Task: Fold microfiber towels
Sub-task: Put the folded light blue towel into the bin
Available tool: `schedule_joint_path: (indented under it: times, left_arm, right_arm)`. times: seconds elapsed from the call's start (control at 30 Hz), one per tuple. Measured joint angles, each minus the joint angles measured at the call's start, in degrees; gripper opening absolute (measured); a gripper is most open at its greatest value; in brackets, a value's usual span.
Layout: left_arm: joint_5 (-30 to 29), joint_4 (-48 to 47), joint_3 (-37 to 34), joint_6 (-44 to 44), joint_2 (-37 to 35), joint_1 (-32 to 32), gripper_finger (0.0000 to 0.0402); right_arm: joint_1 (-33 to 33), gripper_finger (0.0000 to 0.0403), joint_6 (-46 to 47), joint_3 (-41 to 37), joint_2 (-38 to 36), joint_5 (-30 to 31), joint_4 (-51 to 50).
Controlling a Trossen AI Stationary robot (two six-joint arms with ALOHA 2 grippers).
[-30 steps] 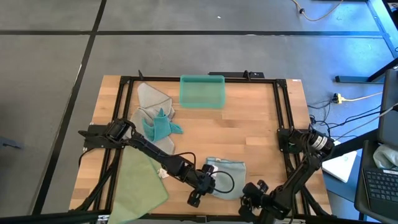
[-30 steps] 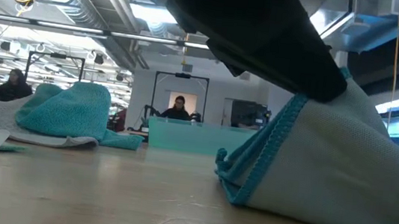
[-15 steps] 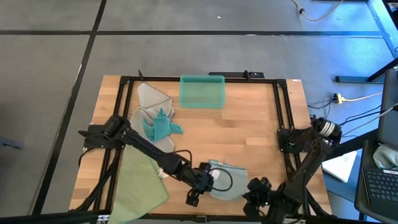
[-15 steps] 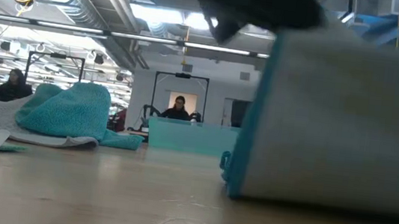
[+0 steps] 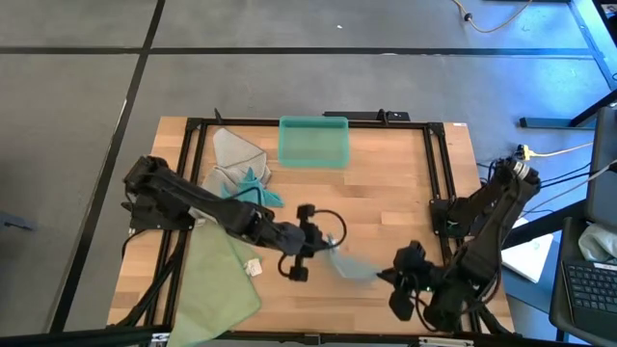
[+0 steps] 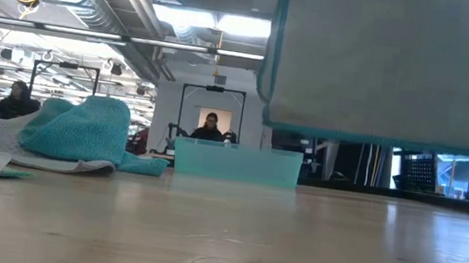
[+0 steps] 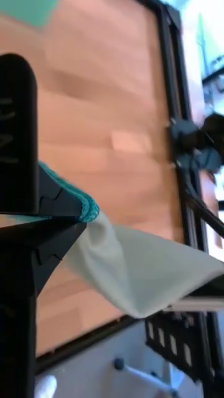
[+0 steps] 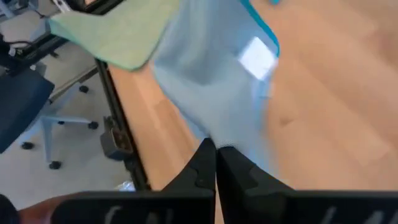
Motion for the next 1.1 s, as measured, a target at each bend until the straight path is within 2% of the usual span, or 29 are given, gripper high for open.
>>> schedule_joint_path:
  times: [0.13,0.23,0.47,0.73,1.1]
  left_arm:
    - [-3.25,-3.25,0.00,0.01,-2.11,0.74,0.0000]
    - [-9.07,-7.56,0.00,0.07,-3.56,0.75,0.0000]
    - [-15.50,-15.48,0.07,2.24,-6.40,3.20,0.0000]
    - [-15.36,-15.52,0.07,2.96,-6.49,7.54,0.0000]
    - [-16.98,-20.57,0.04,2.22,-6.34,15.78,0.0000]
  right_arm:
    - [-2.19,0.0001,-4.15,4.58,-0.44,1.32,-6.18]
    - [-3.65,0.0001,-5.14,7.05,-0.44,1.70,-12.45]
    - [-8.27,0.0000,-5.62,8.58,-0.42,2.89,-22.83]
    - [-16.24,0.0000,-18.83,8.61,-0.40,3.10,-19.16]
    - [-32.52,0.0000,-39.19,8.50,-0.35,2.91,-16.09]
